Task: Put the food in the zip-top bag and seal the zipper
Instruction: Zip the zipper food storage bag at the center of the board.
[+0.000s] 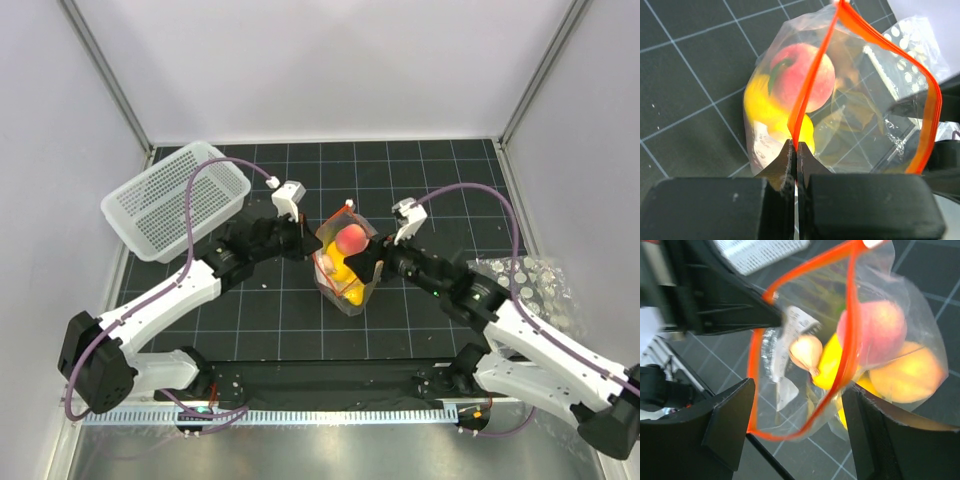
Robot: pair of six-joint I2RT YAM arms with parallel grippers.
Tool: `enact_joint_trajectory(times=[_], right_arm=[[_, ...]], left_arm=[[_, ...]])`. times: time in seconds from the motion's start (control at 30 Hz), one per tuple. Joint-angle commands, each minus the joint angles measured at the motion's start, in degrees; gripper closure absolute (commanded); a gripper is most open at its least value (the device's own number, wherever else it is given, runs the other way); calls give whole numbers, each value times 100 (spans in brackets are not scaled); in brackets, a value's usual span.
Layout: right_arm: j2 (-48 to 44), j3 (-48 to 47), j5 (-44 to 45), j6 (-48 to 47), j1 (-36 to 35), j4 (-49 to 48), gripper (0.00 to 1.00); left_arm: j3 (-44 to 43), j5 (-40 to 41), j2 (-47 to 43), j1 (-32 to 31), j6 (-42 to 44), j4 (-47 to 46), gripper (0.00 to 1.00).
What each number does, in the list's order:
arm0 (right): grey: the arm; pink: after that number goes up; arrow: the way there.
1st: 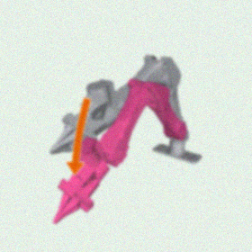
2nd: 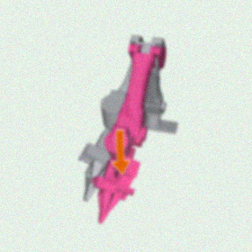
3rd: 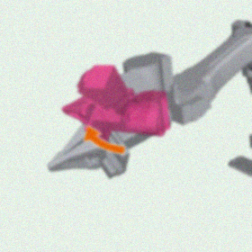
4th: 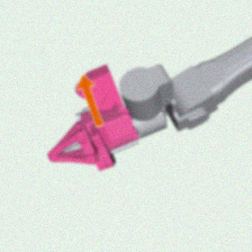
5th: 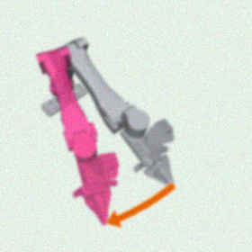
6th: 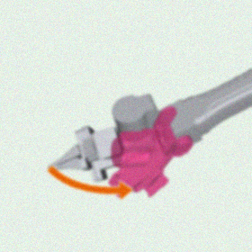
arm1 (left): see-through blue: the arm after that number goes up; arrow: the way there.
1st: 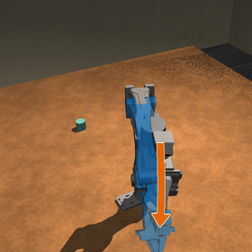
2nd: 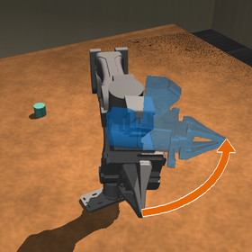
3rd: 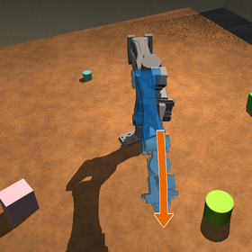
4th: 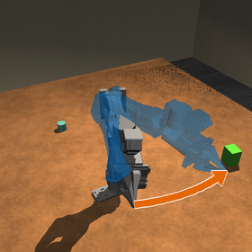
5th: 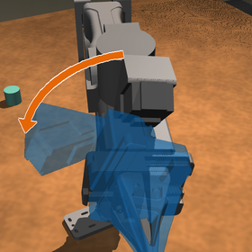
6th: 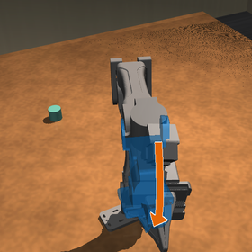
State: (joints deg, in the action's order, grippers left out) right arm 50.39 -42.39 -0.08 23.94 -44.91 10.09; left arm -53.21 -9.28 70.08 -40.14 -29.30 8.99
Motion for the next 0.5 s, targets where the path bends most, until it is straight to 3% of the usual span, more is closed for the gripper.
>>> enact_joint_trajectory(times=[0.0, 0.3, 0.47], right_arm=[[-590, 99, -212, -241, -18, -639, 23], [-1233, 319, 542, -276, -18, -815, 22], [-752, -84, 2334, -101, -10, -237, 25]], left_arm=[[-40, -83, -48, -11, 187, -556, 100], [-14, 268, 93, -11, 495, -548, 100], [-14, 769, 137, -11, 724, -539, 100]])
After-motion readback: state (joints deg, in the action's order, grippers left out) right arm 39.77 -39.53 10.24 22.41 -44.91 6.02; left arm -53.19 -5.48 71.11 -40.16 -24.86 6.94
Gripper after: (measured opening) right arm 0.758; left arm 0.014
